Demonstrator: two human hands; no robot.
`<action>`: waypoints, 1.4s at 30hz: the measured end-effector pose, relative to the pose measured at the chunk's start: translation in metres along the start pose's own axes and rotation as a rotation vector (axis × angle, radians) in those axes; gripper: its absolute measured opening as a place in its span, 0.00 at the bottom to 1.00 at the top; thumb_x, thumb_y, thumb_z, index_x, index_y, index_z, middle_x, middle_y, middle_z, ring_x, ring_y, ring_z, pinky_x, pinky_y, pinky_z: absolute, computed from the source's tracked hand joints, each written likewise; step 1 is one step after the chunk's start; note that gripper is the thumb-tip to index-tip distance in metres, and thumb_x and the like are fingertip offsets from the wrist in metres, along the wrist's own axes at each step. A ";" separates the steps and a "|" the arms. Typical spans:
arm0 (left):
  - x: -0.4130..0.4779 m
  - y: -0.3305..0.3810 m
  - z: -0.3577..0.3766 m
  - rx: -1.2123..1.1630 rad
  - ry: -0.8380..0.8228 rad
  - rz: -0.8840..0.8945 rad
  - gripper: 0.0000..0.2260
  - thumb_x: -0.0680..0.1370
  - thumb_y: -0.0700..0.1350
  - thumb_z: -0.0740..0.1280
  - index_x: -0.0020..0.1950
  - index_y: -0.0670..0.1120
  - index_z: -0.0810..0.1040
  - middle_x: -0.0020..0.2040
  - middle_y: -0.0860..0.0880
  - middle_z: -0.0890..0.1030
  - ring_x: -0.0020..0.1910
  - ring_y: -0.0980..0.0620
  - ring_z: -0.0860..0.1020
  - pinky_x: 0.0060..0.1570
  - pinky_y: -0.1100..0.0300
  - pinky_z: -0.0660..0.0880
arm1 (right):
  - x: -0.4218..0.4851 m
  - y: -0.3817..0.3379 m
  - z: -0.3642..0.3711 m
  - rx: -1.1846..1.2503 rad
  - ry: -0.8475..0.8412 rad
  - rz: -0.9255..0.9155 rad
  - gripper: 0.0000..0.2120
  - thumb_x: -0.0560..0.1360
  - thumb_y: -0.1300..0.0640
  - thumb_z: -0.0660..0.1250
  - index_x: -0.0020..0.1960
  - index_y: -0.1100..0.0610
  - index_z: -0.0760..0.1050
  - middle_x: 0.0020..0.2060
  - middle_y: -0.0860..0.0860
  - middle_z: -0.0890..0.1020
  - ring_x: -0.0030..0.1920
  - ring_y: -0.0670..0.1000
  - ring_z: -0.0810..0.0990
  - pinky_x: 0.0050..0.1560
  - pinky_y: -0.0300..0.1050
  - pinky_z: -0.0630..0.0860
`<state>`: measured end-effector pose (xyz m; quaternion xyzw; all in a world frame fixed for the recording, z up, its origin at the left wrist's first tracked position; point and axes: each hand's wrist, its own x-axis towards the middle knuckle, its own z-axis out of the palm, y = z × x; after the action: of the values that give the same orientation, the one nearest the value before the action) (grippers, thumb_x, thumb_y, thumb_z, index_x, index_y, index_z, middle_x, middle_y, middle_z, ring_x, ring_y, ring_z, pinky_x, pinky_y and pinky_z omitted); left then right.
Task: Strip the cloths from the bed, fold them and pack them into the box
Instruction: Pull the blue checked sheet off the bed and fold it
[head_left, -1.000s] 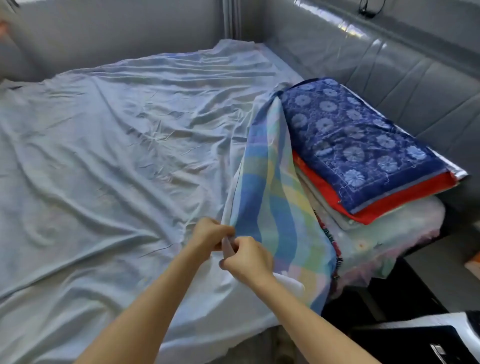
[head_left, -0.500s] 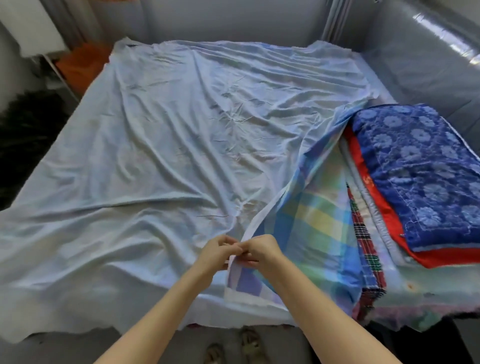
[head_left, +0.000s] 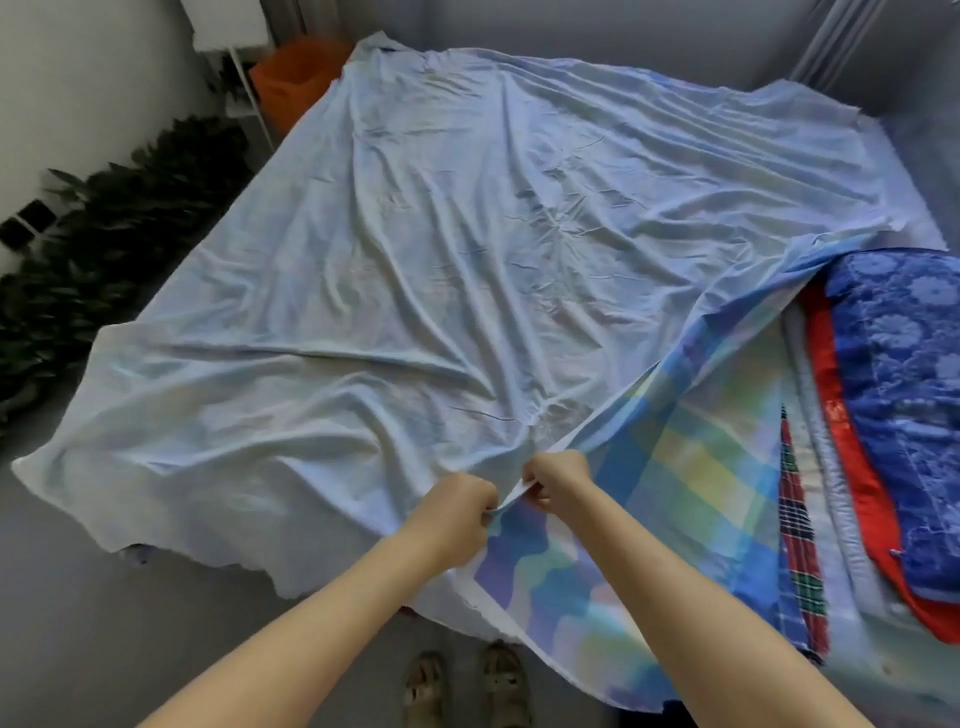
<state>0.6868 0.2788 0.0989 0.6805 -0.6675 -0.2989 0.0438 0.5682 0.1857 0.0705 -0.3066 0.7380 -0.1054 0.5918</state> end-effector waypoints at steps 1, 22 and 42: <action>0.000 0.000 -0.004 0.005 -0.010 -0.006 0.10 0.74 0.36 0.60 0.33 0.44 0.67 0.37 0.43 0.73 0.39 0.44 0.70 0.36 0.57 0.61 | 0.008 -0.002 -0.001 -0.064 0.053 -0.033 0.08 0.69 0.71 0.61 0.35 0.62 0.66 0.29 0.57 0.70 0.25 0.54 0.71 0.20 0.39 0.71; -0.151 -0.261 -0.167 -0.358 0.532 -0.616 0.05 0.73 0.38 0.65 0.40 0.37 0.76 0.29 0.48 0.73 0.35 0.44 0.75 0.33 0.57 0.65 | -0.117 -0.189 0.290 -0.663 0.188 -0.913 0.04 0.69 0.68 0.61 0.38 0.66 0.74 0.43 0.61 0.81 0.49 0.60 0.80 0.38 0.44 0.69; -0.329 -0.583 -0.200 -0.820 0.462 -0.843 0.07 0.71 0.41 0.71 0.35 0.43 0.75 0.20 0.56 0.66 0.25 0.56 0.63 0.24 0.67 0.57 | -0.268 -0.166 0.727 -0.792 -0.144 -1.063 0.07 0.75 0.66 0.60 0.39 0.62 0.67 0.46 0.58 0.75 0.48 0.57 0.76 0.40 0.43 0.68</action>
<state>1.3169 0.5797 0.1094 0.8600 -0.1463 -0.3673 0.3227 1.3341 0.3601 0.1717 -0.8291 0.4281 -0.0829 0.3499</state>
